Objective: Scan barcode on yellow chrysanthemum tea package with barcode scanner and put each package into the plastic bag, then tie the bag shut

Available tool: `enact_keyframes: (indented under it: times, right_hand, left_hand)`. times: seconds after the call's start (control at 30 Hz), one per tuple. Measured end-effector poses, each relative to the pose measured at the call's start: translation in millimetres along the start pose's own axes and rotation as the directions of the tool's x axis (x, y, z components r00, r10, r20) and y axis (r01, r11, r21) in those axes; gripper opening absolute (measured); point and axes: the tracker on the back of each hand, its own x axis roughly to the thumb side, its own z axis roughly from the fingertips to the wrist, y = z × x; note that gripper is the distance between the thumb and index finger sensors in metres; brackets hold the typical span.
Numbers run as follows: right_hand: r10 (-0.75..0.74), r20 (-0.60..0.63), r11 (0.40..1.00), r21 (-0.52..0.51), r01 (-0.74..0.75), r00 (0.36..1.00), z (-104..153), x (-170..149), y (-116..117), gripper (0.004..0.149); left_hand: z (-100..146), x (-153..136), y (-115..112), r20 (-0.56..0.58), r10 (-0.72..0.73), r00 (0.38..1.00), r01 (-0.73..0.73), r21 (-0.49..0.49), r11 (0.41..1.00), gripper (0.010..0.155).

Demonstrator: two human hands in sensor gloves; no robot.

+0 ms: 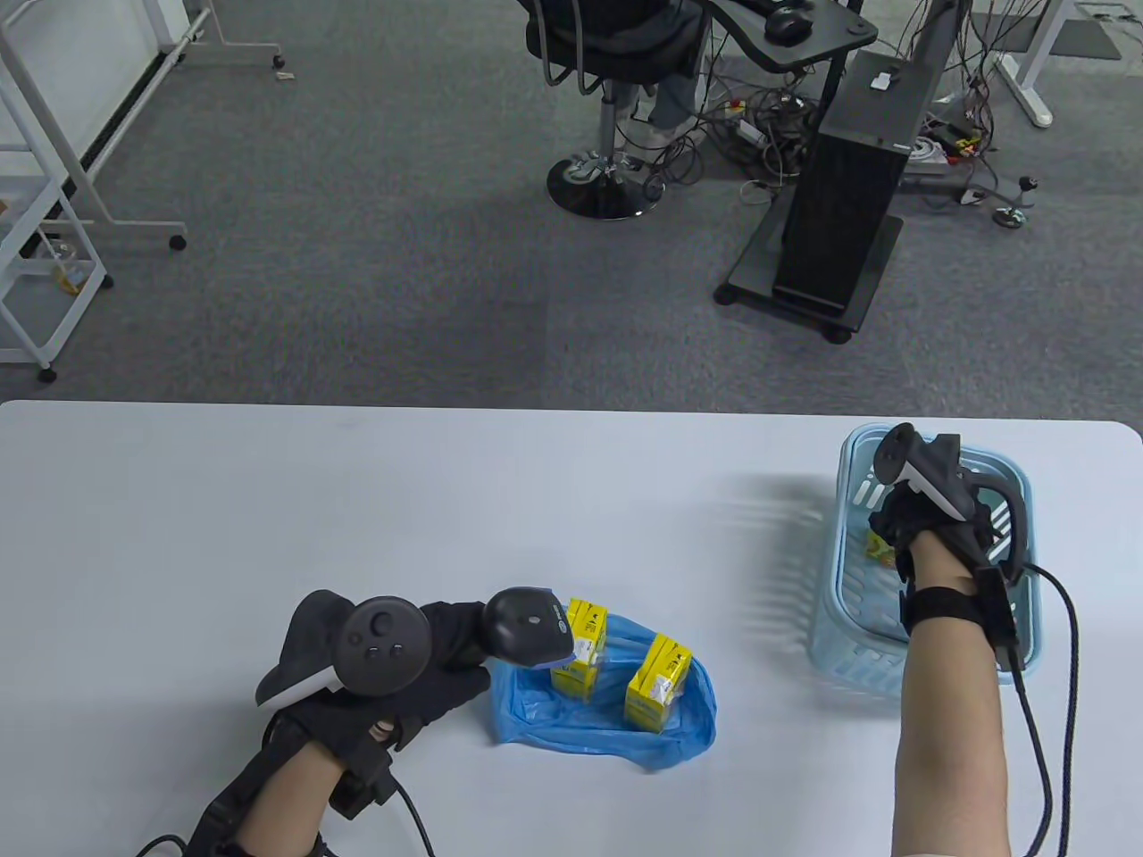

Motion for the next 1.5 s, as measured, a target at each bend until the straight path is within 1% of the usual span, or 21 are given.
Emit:
enact_keyframes:
  times: [0.07, 0.1, 0.17, 0.23, 0.27, 0.3, 0.4, 0.47, 0.57, 0.67, 0.8, 0.87, 0.93, 1.0, 1.07, 1.17, 1.23, 1.27, 1.33, 1.37, 1.5]
  right_hand:
    - [0.004, -0.016, 0.998, 0.07, -0.002, 1.0, -1.0, 0.4, 5.1, 0.069]
    - [0.016, -0.021, 0.997, 0.08, -0.015, 1.0, -1.1, 0.6, 6.6, 0.07]
    - [0.018, -0.024, 0.998, 0.057, -0.017, 1.0, -0.7, 1.0, 6.2, 0.069]
    - [0.006, -0.017, 0.998, 0.063, -0.005, 1.0, 0.9, 0.5, 3.7, 0.067]
    - [-0.008, 0.011, 0.999, 0.051, 0.008, 1.0, 3.2, 0.9, 2.6, 0.065]
    - [-0.008, 0.03, 0.998, 0.061, 0.006, 1.0, 4.6, 1.4, 1.8, 0.065]
    - [-0.01, 0.07, 0.998, 0.055, 0.007, 0.998, 16.3, 1.6, -3.1, 0.064]
    - [-0.009, 0.075, 1.0, 0.023, 0.007, 0.997, 26.1, 0.5, -10.3, 0.063]
    - [-0.001, 0.082, 0.999, -0.046, 0.005, 0.997, 44.1, -3.8, -30.0, 0.062]
    - [-0.045, 0.091, 0.99, -0.128, 0.056, 0.995, 66.9, -9.2, -55.9, 0.062]
    - [-0.101, 0.15, 0.964, -0.23, 0.134, 0.984, 102.4, -12.8, -89.1, 0.062]
    - [-0.144, 0.189, 0.948, -0.254, 0.19, 0.971, 121.1, -14.3, -104.1, 0.061]
    - [-0.189, 0.251, 0.927, -0.274, 0.257, 0.949, 145.1, -14.3, -120.0, 0.061]
    - [-0.204, 0.308, 0.901, -0.314, 0.301, 0.929, 165.2, -13.0, -129.3, 0.061]
    - [-0.207, 0.368, 0.871, -0.352, 0.342, 0.907, 186.8, -9.9, -135.1, 0.061]
    - [-0.23, 0.447, 0.828, -0.376, 0.415, 0.864, 215.0, -4.3, -136.4, 0.06]
    - [-0.286, 0.512, 0.785, -0.359, 0.505, 0.81, 233.6, 3.1, -130.3, 0.06]
    - [-0.297, 0.526, 0.776, -0.353, 0.523, 0.797, 238.3, 5.2, -127.5, 0.06]
    - [-0.334, 0.582, 0.738, -0.328, 0.59, 0.742, 252.1, 15.2, -116.3, 0.06]
    - [-0.344, 0.597, 0.724, -0.324, 0.61, 0.725, 256.9, 18.2, -111.6, 0.06]
    - [-0.439, 0.657, 0.629, -0.263, 0.732, 0.613, 270.5, 28.5, -90.4, 0.059]
  left_hand:
    - [-1.1, 0.4, -2.0, 0.0, 0.0, 1.0, 0.0, -0.006, 1.0, 0.06]
    - [-2.0, 0.8, -3.3, 0.002, 0.003, 1.0, -0.003, -0.012, 1.0, 0.06]
    - [-3.1, 1.8, -4.9, 0.006, 0.0, 1.0, 0.0, -0.019, 1.0, 0.06]
    - [-3.6, 3.0, -5.4, 0.01, -0.008, 1.0, 0.009, -0.021, 1.0, 0.06]
    - [-3.4, 3.5, -5.2, 0.011, -0.01, 1.0, 0.011, -0.019, 1.0, 0.06]
    - [-2.6, 4.2, -4.6, 0.013, -0.011, 1.0, 0.011, -0.015, 1.0, 0.06]
    - [0.0, 6.9, -0.8, 0.028, -0.011, 1.0, 0.011, -0.001, 1.0, 0.06]
    - [2.4, 9.7, 2.6, 0.038, -0.014, 0.999, 0.013, 0.019, 1.0, 0.06]
    - [8.3, 14.8, 8.4, 0.033, -0.017, 0.999, 0.014, 0.072, 0.997, 0.059]
    - [10.8, 15.1, 10.9, 0.054, -0.001, 0.999, -0.006, 0.121, 0.993, 0.059]
    - [12.2, 20.5, 11.2, 0.1, -0.014, 0.995, -0.003, 0.166, 0.986, 0.059]
    - [14.1, 24.3, 11.7, 0.097, -0.024, 0.995, 0.003, 0.208, 0.978, 0.061]
    - [16.0, 28.1, 12.5, 0.092, -0.042, 0.995, 0.017, 0.254, 0.967, 0.061]
    - [17.5, 30.1, 13.7, 0.1, -0.035, 0.994, 0.007, 0.272, 0.962, 0.061]
    - [17.3, 31.1, 14.1, 0.106, -0.029, 0.994, 0.0, 0.26, 0.966, 0.06]
    - [16.7, 31.3, 12.2, 0.101, -0.033, 0.994, 0.005, 0.26, 0.966, 0.062]
    - [15.1, 29.8, 9.7, 0.101, -0.037, 0.994, 0.01, 0.256, 0.967, 0.063]
    - [14.5, 29.2, 8.8, 0.101, -0.036, 0.994, 0.009, 0.256, 0.967, 0.062]
    - [12.4, 27.5, 5.8, 0.101, -0.037, 0.994, 0.011, 0.249, 0.969, 0.062]
    - [11.5, 27.3, 4.9, 0.101, -0.034, 0.994, 0.008, 0.242, 0.97, 0.062]
    - [9.6, 29.5, 0.3, 0.086, -0.031, 0.996, 0.01, 0.227, 0.974, 0.065]
